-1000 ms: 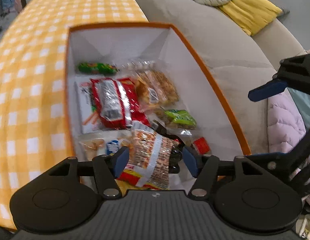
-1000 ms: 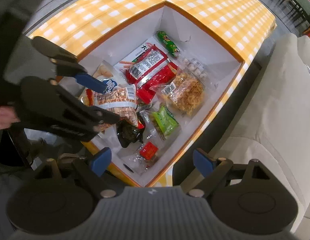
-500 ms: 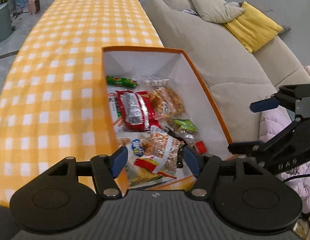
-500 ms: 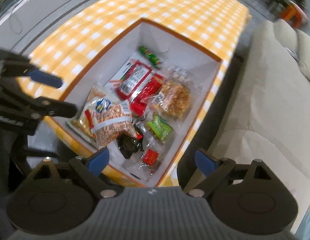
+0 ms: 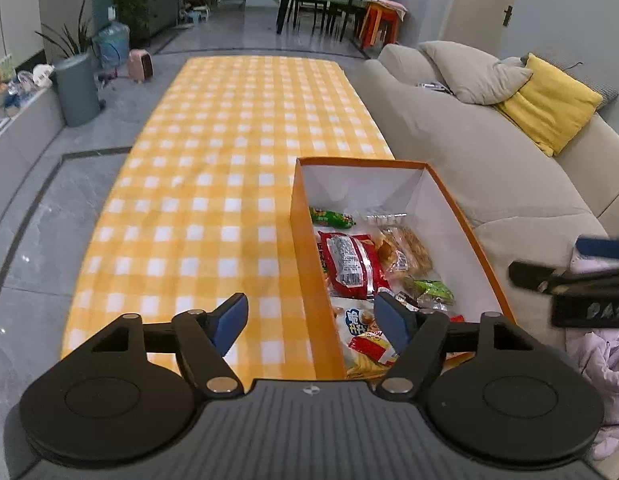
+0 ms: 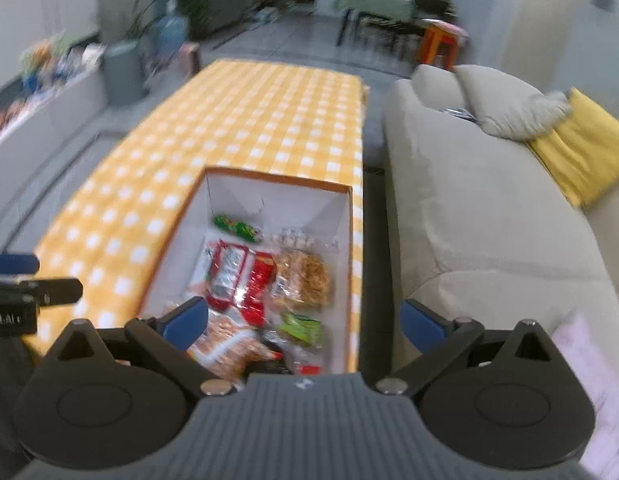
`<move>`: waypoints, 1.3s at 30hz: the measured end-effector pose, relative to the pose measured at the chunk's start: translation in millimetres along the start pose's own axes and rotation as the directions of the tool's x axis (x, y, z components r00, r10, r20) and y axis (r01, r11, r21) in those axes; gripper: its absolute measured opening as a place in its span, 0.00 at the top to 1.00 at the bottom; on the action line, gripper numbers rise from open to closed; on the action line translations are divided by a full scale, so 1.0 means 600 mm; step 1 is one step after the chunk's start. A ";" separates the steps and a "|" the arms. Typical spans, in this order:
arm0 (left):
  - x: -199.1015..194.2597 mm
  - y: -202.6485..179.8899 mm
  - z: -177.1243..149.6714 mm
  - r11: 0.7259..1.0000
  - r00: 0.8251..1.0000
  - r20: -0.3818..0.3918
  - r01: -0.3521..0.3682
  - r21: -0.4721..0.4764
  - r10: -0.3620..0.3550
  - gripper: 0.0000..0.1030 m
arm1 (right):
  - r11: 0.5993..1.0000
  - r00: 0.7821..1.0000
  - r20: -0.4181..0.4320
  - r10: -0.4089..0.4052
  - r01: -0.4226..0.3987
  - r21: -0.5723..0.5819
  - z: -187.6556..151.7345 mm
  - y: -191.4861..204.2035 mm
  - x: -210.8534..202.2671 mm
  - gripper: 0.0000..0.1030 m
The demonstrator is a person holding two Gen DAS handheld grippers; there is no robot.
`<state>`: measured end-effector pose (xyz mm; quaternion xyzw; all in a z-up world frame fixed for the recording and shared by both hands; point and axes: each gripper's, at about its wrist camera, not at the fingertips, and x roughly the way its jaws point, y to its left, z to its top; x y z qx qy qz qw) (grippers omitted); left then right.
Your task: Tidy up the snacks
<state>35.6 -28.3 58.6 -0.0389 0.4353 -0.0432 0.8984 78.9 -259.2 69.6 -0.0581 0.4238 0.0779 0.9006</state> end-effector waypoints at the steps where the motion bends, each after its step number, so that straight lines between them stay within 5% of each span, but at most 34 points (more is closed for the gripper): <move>1: -0.007 -0.002 -0.002 1.000 1.000 0.007 -0.003 -0.002 0.003 0.17 | 1.000 1.000 0.001 0.000 0.000 0.025 -0.008 0.007 -0.003 0.03; 6: -0.022 -0.006 -0.013 0.999 0.999 -0.022 0.044 -0.022 -0.045 0.15 | 0.996 0.999 -0.043 -0.001 0.004 0.090 -0.050 0.040 0.000 0.03; 15: -0.013 -0.045 -0.007 0.999 0.990 -0.135 -0.049 0.004 0.049 0.15 | 0.978 0.975 -0.202 0.093 -0.051 0.201 -0.101 0.049 0.017 0.03; 24: -0.017 -0.073 0.040 0.995 0.971 -0.219 -0.103 -0.018 0.097 0.15 | 0.965 0.962 -0.263 0.073 -0.003 0.261 -0.055 0.030 -0.004 0.03; 39: 0.006 -0.113 0.075 0.995 0.934 -0.343 -0.103 0.004 0.098 0.14 | 0.973 0.908 -0.394 0.140 -0.053 0.225 0.003 0.012 -0.005 0.03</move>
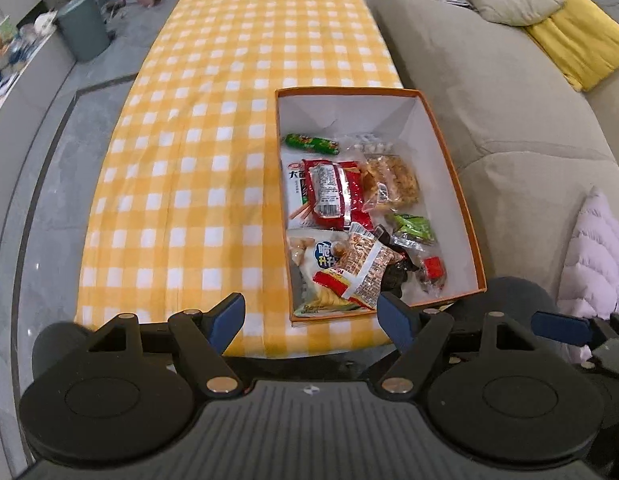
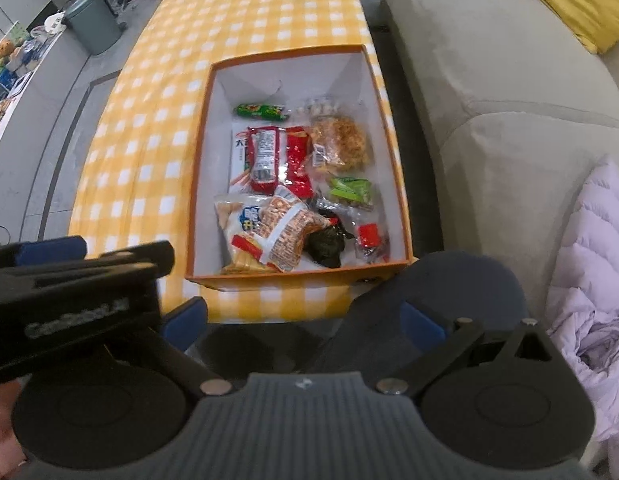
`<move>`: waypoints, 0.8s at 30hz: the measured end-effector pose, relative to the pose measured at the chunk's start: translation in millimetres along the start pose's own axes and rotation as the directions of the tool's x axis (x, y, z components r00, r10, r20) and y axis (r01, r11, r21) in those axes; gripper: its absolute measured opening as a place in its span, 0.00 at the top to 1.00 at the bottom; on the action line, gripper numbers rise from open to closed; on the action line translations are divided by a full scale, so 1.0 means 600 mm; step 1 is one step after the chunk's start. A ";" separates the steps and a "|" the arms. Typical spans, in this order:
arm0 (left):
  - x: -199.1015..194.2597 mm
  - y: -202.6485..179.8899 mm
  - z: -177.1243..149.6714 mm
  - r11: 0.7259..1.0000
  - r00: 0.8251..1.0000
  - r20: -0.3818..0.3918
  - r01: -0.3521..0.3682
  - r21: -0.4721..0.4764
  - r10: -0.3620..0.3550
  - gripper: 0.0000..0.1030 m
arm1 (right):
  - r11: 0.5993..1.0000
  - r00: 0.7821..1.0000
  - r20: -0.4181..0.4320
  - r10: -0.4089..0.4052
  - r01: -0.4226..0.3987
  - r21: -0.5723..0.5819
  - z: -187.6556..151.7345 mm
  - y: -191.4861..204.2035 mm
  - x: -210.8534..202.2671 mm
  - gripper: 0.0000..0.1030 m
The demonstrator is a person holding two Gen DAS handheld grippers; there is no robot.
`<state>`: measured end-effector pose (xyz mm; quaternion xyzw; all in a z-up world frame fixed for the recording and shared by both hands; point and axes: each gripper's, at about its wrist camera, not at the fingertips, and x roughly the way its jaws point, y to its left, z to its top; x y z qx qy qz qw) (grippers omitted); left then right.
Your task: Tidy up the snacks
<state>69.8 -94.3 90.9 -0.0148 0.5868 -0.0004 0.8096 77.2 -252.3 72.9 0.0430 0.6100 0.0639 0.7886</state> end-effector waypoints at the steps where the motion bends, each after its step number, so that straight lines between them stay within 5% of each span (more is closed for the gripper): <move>1: 0.001 -0.001 0.004 1.000 1.000 -0.008 -0.005 0.009 0.005 0.14 | 1.000 1.000 0.016 -0.002 0.001 0.011 0.001 0.000 -0.003 0.03; 24: 0.012 -0.003 0.014 1.000 1.000 -0.028 0.001 0.023 -0.001 0.13 | 0.998 0.998 0.024 -0.062 0.062 0.011 0.017 0.005 -0.015 0.03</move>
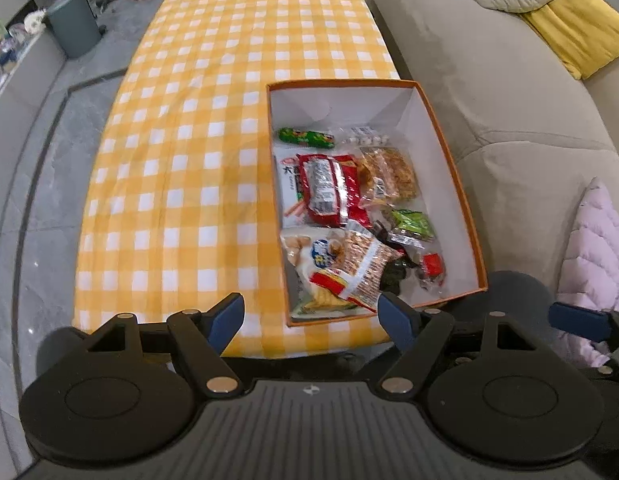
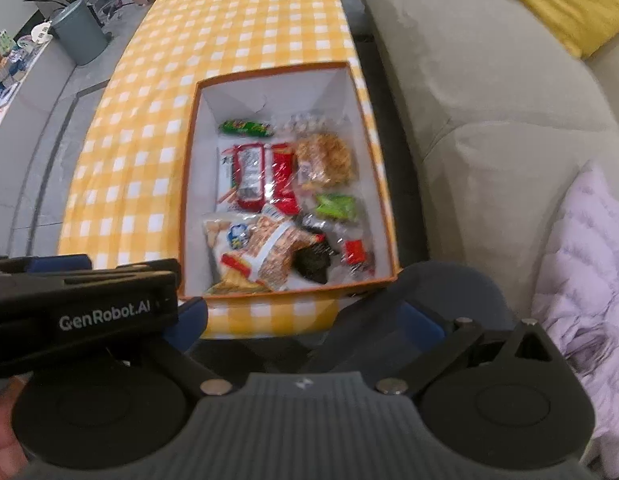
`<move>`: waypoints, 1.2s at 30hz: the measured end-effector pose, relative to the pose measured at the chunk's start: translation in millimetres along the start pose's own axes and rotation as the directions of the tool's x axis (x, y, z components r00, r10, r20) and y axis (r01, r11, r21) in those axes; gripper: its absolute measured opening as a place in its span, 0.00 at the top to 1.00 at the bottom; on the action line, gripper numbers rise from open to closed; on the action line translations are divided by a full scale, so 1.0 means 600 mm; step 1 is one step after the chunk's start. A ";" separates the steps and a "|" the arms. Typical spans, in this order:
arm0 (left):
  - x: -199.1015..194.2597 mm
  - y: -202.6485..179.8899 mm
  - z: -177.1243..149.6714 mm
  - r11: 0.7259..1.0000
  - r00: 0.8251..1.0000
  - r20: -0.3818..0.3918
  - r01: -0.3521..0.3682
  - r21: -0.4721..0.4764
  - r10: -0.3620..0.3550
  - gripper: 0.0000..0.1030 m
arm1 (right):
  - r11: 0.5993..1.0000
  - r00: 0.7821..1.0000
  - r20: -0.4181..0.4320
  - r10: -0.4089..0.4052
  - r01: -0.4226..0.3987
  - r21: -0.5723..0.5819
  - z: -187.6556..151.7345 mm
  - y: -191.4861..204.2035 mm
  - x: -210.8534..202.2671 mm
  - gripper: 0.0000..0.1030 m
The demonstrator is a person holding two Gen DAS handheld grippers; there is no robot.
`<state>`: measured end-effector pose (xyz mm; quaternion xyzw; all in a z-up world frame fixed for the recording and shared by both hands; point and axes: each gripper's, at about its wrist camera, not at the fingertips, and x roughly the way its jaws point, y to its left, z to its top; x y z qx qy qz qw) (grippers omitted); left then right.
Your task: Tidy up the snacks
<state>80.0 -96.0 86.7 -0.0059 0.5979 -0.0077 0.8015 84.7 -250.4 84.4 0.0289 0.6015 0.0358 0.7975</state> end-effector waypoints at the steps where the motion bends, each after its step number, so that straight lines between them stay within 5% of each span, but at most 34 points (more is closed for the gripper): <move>1: -0.001 0.001 0.000 1.000 1.000 0.001 0.003 -0.001 -0.003 0.13 | 1.000 1.000 0.002 -0.003 0.003 -0.006 0.000 0.002 0.000 0.03; 36: 0.008 0.000 -0.002 1.000 1.000 -0.012 0.029 -0.001 -0.029 0.13 | 1.000 1.000 -0.001 -0.014 0.014 0.001 -0.001 0.001 0.001 0.03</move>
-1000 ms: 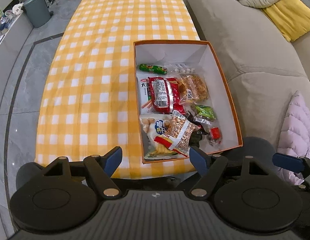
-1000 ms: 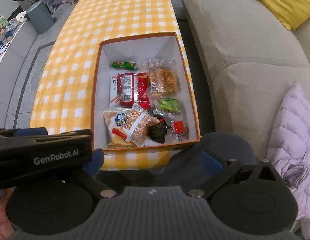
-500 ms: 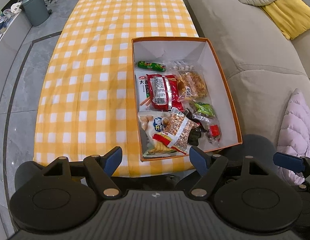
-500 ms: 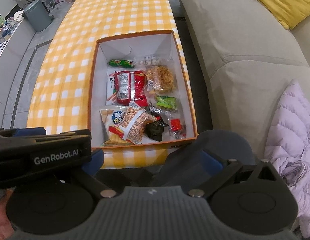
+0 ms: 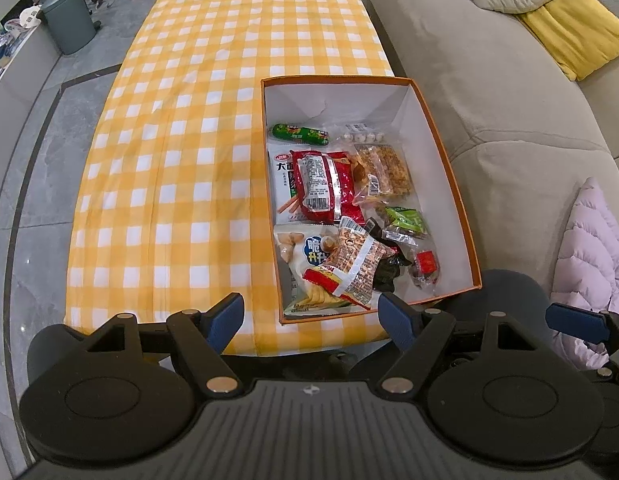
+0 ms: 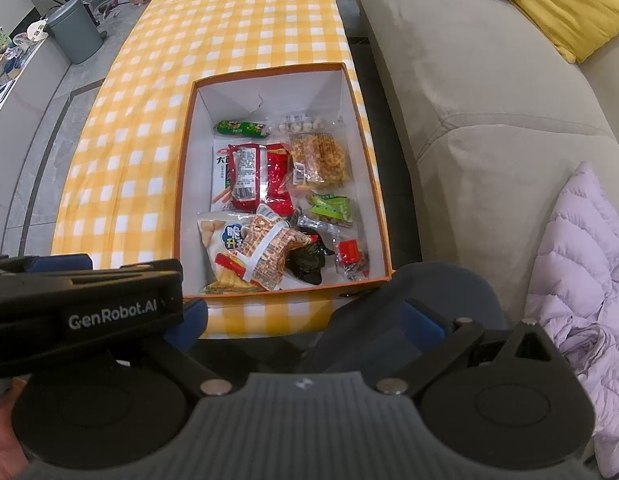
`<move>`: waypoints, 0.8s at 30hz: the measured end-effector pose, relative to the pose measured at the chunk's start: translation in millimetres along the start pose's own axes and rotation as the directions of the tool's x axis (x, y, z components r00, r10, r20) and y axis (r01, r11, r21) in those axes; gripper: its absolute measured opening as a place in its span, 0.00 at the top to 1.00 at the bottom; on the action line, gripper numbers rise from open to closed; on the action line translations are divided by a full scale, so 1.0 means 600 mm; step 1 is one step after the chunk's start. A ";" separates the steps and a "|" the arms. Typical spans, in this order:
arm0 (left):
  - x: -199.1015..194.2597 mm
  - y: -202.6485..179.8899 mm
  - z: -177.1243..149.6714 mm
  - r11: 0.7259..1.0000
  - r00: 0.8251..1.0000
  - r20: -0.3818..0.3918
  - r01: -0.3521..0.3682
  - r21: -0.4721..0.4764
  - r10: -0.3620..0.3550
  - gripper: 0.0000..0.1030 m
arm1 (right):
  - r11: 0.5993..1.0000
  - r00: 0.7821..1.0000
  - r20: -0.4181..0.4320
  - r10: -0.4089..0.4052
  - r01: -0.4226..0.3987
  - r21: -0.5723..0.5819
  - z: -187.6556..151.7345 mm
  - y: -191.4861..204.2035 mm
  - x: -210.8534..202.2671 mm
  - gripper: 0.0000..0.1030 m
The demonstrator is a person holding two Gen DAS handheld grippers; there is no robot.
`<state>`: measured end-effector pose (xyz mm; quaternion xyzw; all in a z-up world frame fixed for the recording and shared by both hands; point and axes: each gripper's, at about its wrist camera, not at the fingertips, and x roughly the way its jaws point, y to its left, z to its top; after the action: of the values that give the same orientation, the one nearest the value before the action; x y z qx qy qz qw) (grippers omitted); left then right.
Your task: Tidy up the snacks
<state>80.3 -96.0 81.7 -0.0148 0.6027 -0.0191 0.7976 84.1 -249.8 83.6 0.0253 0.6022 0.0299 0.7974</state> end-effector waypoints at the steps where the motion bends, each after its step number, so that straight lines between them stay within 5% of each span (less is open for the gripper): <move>1: 0.000 0.000 0.000 1.000 1.000 0.000 0.000 -0.002 0.000 0.13 | 1.000 1.000 0.000 -0.002 0.002 -0.003 0.000 0.000 0.000 0.03; 24: -0.009 -0.007 -0.003 1.000 1.000 0.010 0.001 -0.005 -0.001 0.13 | 1.000 1.000 0.019 0.001 -0.001 -0.006 -0.009 0.005 -0.014 0.03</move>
<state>77.1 -99.7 86.8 -0.0173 0.5988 -0.0179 0.8005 76.5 -247.4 90.7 0.0236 0.5945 0.0318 0.8031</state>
